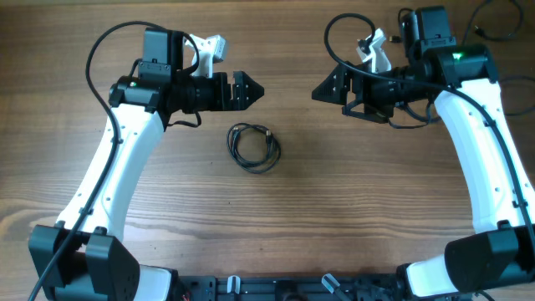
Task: Untangle cables
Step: 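Return the right gripper over the small coiled cable at center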
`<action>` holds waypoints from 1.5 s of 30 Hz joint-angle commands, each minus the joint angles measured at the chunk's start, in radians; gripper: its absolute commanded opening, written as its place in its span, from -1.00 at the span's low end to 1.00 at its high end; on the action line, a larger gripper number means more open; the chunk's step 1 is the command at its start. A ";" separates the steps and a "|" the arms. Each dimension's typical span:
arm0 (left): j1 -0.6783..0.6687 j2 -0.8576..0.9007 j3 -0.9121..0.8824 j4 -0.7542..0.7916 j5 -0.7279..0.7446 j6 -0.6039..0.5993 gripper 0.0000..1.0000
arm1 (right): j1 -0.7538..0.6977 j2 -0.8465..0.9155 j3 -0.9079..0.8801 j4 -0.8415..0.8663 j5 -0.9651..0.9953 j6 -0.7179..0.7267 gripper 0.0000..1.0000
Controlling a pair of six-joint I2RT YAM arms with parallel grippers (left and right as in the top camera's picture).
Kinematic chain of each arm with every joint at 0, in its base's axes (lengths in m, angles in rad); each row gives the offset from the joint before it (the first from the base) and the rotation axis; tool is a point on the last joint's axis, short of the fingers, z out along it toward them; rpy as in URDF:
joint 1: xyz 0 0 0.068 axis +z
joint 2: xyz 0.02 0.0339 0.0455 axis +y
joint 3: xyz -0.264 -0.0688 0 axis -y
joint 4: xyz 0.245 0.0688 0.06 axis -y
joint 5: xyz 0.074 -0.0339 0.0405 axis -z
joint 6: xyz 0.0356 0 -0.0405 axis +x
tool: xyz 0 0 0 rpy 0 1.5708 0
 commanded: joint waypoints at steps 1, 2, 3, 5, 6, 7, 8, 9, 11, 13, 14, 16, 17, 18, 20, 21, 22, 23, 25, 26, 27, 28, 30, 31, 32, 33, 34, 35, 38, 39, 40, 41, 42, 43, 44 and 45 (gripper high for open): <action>0.003 0.008 0.003 0.002 -0.010 0.013 1.00 | 0.003 0.009 -0.008 0.001 -0.018 -0.024 0.99; 0.003 0.008 0.003 0.002 -0.010 0.013 1.00 | 0.003 0.009 -0.008 0.005 -0.017 -0.043 0.99; 0.003 0.008 0.003 0.002 -0.010 0.013 1.00 | 0.003 0.009 -0.008 0.006 -0.014 -0.056 0.99; 0.003 0.008 0.003 0.002 -0.010 0.013 1.00 | 0.003 0.009 -0.008 0.014 0.012 -0.071 0.99; 0.003 0.008 0.003 0.002 -0.010 0.013 1.00 | 0.003 0.009 -0.008 0.024 0.052 -0.070 0.99; 0.003 0.008 0.003 0.002 -0.010 0.013 1.00 | 0.003 0.009 -0.008 0.032 0.092 -0.070 1.00; 0.003 0.008 0.003 0.002 -0.010 0.013 1.00 | 0.003 0.009 -0.008 0.040 0.127 -0.070 0.99; 0.003 0.008 0.003 0.002 -0.010 0.013 1.00 | 0.003 0.009 -0.008 0.048 0.152 -0.071 1.00; 0.003 0.008 0.003 0.002 -0.010 0.013 1.00 | 0.003 0.009 -0.008 0.077 0.168 -0.070 1.00; 0.003 0.008 0.003 0.002 -0.010 0.013 1.00 | 0.003 0.009 -0.008 0.106 0.169 -0.070 0.99; 0.003 0.008 0.003 0.002 -0.010 0.013 1.00 | 0.003 0.009 -0.008 0.117 0.169 -0.069 1.00; 0.003 0.008 0.003 0.002 -0.010 0.013 1.00 | 0.003 0.010 -0.008 0.140 0.168 -0.063 0.99; 0.003 0.008 0.003 0.002 -0.010 0.013 1.00 | 0.003 0.010 -0.008 0.143 0.167 -0.063 1.00; 0.003 0.008 0.003 0.002 -0.010 0.013 1.00 | 0.003 0.010 -0.008 0.141 0.167 -0.063 0.99; 0.003 0.008 0.003 0.002 -0.010 0.013 1.00 | 0.003 0.010 -0.008 0.113 0.167 -0.063 0.99; 0.003 0.008 0.003 0.002 -0.010 0.013 1.00 | 0.003 0.010 -0.008 0.106 0.167 -0.063 0.99; 0.003 0.008 0.003 0.002 -0.010 0.013 1.00 | 0.003 0.010 -0.008 0.097 0.167 -0.063 1.00; 0.003 0.008 0.003 0.002 -0.010 0.013 1.00 | 0.003 0.010 -0.008 0.082 0.167 -0.063 1.00; 0.003 0.008 0.003 0.002 -0.010 0.013 1.00 | 0.003 0.010 -0.008 0.052 0.167 -0.065 1.00; 0.003 0.008 0.003 0.002 -0.010 0.013 1.00 | 0.003 0.010 -0.008 0.044 0.167 -0.067 1.00; 0.003 0.008 0.003 0.002 -0.010 0.013 1.00 | 0.003 0.010 -0.008 0.040 0.167 -0.067 0.99; 0.003 0.008 0.003 0.002 -0.010 0.013 1.00 | 0.003 0.010 -0.008 0.042 0.167 -0.067 0.99; 0.003 0.008 0.003 0.002 -0.010 0.013 1.00 | 0.003 0.010 -0.008 0.063 0.167 -0.067 0.99; 0.003 0.008 0.003 0.002 -0.010 0.013 1.00 | 0.003 0.010 -0.008 0.071 0.167 -0.067 0.99; 0.003 0.008 0.003 0.002 -0.010 0.013 1.00 | 0.003 0.010 -0.008 0.077 0.167 -0.067 0.99; 0.003 0.008 0.003 0.002 -0.010 0.013 1.00 | 0.003 0.010 -0.008 0.084 0.167 -0.067 1.00; 0.003 0.008 0.003 0.002 -0.010 0.013 1.00 | 0.003 0.010 -0.008 0.096 0.167 -0.066 0.99; 0.003 0.008 0.003 0.002 -0.010 0.013 1.00 | 0.003 0.010 -0.008 0.105 0.167 -0.066 1.00; 0.003 0.008 0.003 0.002 -0.010 0.013 1.00 | 0.003 0.010 -0.008 0.134 0.166 -0.065 0.99; 0.003 0.008 0.003 0.002 -0.010 0.013 1.00 | 0.003 0.010 -0.008 0.144 0.166 -0.066 0.99; 0.003 0.008 0.003 0.002 -0.010 0.013 1.00 | 0.003 0.010 -0.008 0.151 0.166 -0.066 0.99; 0.003 0.008 0.003 0.002 -0.010 0.013 1.00 | 0.003 0.010 -0.008 0.156 0.163 -0.066 0.99; 0.003 0.008 0.003 0.002 -0.010 0.013 1.00 | 0.003 0.010 -0.008 0.162 0.163 -0.066 0.99; 0.003 0.008 0.003 0.002 -0.010 0.013 1.00 | 0.003 0.010 -0.008 0.166 0.163 -0.066 1.00; 0.003 0.008 0.003 0.002 -0.010 0.013 1.00 | 0.003 0.010 -0.008 0.167 0.163 -0.066 0.99; 0.003 0.008 0.003 0.002 -0.010 0.013 1.00 | 0.003 0.010 -0.008 0.166 0.163 -0.066 0.98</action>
